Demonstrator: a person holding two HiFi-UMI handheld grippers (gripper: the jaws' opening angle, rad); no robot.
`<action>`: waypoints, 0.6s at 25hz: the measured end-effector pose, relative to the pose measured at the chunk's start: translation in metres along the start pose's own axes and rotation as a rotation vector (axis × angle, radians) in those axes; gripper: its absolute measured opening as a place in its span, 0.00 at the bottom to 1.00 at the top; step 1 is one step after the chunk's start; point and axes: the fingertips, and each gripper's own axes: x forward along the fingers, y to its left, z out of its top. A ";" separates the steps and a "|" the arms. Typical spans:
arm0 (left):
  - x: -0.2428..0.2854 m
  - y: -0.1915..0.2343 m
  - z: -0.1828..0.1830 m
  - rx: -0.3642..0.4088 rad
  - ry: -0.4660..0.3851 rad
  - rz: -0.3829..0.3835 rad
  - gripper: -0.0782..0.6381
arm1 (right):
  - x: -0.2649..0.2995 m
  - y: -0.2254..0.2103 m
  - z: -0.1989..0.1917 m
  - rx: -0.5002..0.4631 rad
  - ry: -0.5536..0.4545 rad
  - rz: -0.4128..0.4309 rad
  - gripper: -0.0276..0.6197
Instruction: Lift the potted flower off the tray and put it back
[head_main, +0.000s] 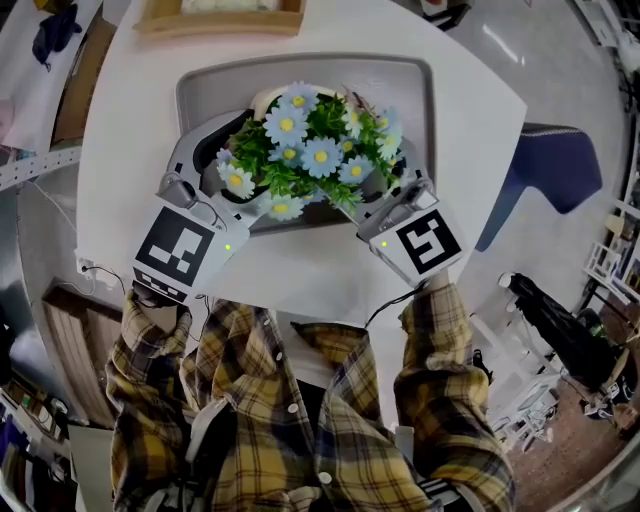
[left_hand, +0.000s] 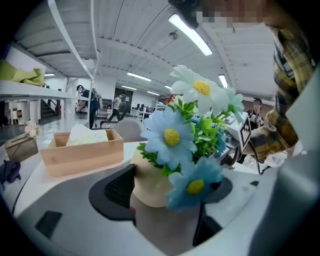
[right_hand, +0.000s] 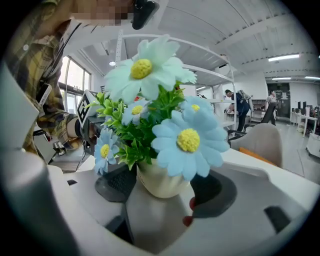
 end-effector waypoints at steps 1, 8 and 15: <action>-0.001 0.000 0.002 0.001 0.000 0.000 0.62 | 0.000 0.001 0.002 0.002 -0.005 -0.003 0.54; -0.026 -0.007 0.036 0.009 -0.033 0.000 0.61 | -0.017 0.011 0.039 -0.011 -0.039 -0.035 0.55; -0.030 -0.021 0.038 -0.007 -0.056 0.006 0.61 | -0.032 0.015 0.034 -0.018 -0.044 -0.048 0.54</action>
